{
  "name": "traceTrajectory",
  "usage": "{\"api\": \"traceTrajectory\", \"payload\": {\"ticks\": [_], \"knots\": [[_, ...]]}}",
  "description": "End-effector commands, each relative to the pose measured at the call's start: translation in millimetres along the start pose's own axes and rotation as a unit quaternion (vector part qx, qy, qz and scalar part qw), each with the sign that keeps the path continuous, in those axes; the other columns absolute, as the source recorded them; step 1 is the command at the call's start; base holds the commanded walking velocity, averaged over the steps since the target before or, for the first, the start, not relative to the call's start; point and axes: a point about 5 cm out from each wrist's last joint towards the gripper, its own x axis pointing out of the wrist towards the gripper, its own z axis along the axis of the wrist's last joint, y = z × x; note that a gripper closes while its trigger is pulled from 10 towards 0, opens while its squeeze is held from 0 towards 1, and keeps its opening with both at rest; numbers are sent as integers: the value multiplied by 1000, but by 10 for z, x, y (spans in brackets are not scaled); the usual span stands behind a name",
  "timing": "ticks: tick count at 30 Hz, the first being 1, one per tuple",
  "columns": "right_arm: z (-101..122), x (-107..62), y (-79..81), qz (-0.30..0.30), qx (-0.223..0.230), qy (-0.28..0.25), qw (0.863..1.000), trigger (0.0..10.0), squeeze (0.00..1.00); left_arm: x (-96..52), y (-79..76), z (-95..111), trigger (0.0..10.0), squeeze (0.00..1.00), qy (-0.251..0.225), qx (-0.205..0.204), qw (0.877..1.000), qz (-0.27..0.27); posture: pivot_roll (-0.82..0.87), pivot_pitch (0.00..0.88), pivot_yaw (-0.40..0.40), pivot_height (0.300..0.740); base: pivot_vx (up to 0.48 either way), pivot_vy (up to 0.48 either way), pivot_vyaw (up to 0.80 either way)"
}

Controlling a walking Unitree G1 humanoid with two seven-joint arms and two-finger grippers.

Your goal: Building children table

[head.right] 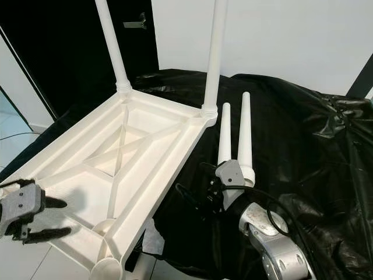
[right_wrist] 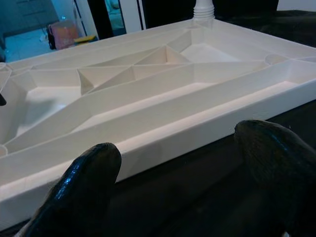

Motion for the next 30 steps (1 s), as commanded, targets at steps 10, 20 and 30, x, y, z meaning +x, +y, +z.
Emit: {"api": "traceTrajectory", "payload": {"ticks": [10, 20, 30], "knots": [[61, -14, 32, -5, 6, 0, 1000, 10000, 0, 401, 72, -65, 9373, 0, 58, -24, 998, -24, 56, 14, 30, 740, 0, 0, 0], [57, -52, 26, -9, 8, 7, 1000, 10000, 0, 379, 215, -169, 0, 0, 99, -82, 992, 13, 55, 25, 36, 740, 0, 0, 0], [56, -55, 46, -14, 12, 8, 1000, 10000, 0, 384, 258, -66, 0, 0, 85, -88, 992, 43, 61, 29, 41, 740, 0, 0, 0]]}}
